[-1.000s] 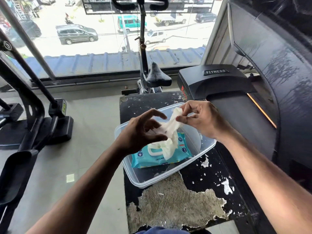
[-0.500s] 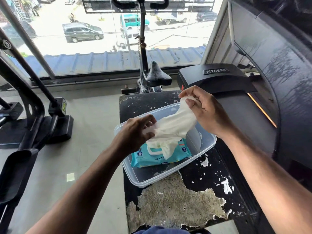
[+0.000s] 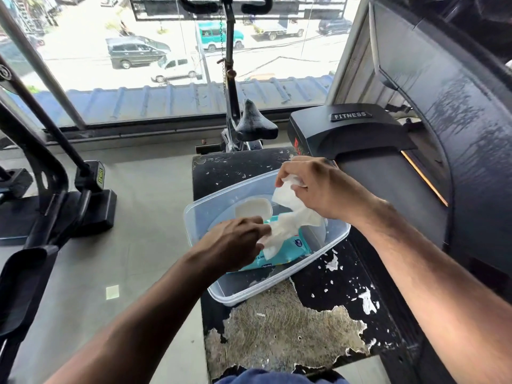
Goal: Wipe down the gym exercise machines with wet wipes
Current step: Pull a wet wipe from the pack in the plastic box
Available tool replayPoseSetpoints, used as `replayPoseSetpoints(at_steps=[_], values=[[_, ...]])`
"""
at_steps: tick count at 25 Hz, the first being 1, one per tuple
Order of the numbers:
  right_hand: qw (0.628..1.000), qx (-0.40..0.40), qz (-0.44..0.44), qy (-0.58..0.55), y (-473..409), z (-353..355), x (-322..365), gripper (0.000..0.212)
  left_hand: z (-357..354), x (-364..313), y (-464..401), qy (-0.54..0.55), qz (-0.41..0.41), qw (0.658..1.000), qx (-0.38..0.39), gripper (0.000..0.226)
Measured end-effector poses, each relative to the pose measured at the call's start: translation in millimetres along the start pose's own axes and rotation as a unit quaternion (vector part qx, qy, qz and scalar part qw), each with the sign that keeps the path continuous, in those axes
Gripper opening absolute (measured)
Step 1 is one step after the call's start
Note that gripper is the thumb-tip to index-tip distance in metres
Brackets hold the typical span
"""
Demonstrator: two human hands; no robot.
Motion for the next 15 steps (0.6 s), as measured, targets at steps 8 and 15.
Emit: replayPoseSetpoints(at_steps=[8, 15], values=[[0.989, -0.129, -0.002, -0.073, 14.4, 47.4, 3.0, 0.035, -23.1, 8.3, -8.9, -0.115, 0.022, 0.99, 0.075, 0.048], [0.983, -0.154, -0.02, -0.102, 30.2, 58.5, 7.9, 0.031, -6.7, 12.1, -4.9, 0.002, 0.037, 0.997, 0.068, 0.081]])
Point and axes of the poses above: each hand's wrist, its own y-axis away from the middle knuckle, its own z-axis out of the back of the hand, x = y × z, the point moved 9 cm from there along -y, towards the middle knuckle, and after that the axes turned 2 degrees about z, right-handed, at the moved point
